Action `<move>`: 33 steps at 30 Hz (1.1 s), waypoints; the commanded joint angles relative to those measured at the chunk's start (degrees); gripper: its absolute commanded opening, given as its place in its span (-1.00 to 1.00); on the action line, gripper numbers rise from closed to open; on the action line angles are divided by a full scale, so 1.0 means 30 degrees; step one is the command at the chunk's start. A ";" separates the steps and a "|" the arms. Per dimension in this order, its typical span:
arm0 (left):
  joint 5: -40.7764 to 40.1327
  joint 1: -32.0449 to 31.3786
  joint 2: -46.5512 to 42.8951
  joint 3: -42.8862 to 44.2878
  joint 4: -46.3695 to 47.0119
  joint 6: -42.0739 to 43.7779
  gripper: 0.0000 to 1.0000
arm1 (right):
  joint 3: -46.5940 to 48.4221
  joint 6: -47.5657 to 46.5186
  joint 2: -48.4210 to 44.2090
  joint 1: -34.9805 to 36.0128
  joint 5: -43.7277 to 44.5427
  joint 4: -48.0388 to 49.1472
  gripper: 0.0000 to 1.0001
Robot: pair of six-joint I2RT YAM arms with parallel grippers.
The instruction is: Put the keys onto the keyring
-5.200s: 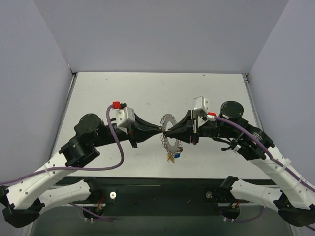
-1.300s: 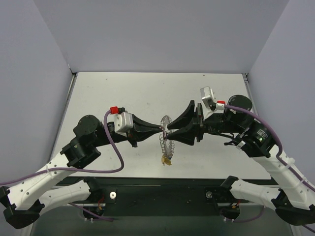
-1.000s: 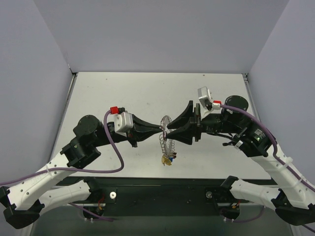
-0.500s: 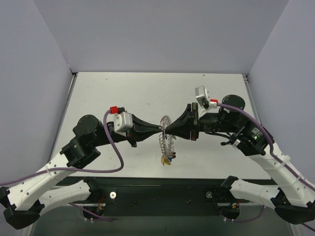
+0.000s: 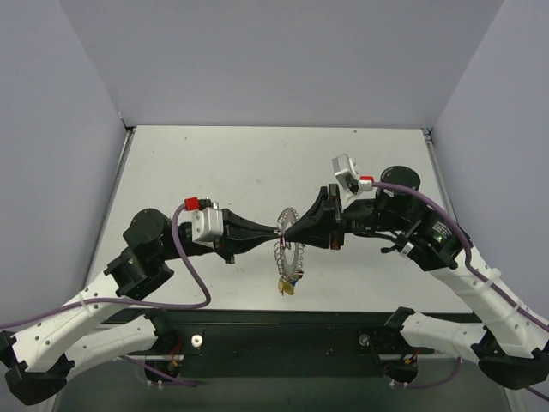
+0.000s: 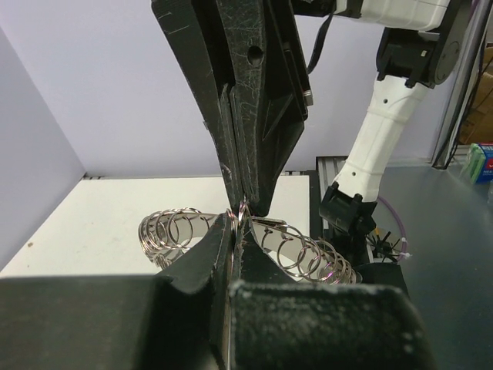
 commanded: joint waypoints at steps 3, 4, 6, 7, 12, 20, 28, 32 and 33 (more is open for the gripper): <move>0.2611 -0.0140 -0.0712 0.0379 0.4490 0.0185 -1.00 | -0.0247 -0.0112 0.0779 -0.0444 -0.1609 0.0221 -1.00; 0.2818 -0.0140 -0.0683 0.0379 0.4519 0.0156 -1.00 | -0.0188 -0.0199 0.0838 -0.0647 -0.1875 0.0191 -1.00; 0.3372 -0.0111 -0.0654 0.0612 0.4199 0.1002 -1.00 | -0.0042 -0.0259 0.0984 -0.0854 -0.2519 -0.0130 -1.00; 0.3579 -0.0111 -0.0625 0.0729 0.3733 0.1209 -1.00 | 0.0075 -0.0317 0.1043 -0.0971 -0.3132 -0.0248 -1.00; 0.5248 -0.0111 -0.0449 0.1286 0.2792 0.2351 -1.00 | 0.0632 -0.0961 0.1453 -0.1235 -0.4776 -0.1389 -1.00; 0.6013 -0.0111 -0.0390 0.1171 0.3987 0.2766 -1.00 | 0.0985 -0.1431 0.2069 -0.1235 -0.5686 -0.2651 -1.00; 0.6247 -0.0111 0.0283 -0.0617 1.0516 -0.0398 -1.00 | 0.0897 -0.1987 0.2127 -0.1235 -0.6037 -0.2768 -1.00; 0.6978 -0.0140 0.0781 -0.0530 1.1228 -0.0898 -1.00 | 0.0984 -0.2192 0.2244 -0.1264 -0.6185 -0.3060 -1.00; 0.7067 -0.0111 0.0869 -0.0414 1.1258 -0.0928 -1.00 | 0.0984 -0.2221 0.2216 -0.1265 -0.6185 -0.3120 -1.00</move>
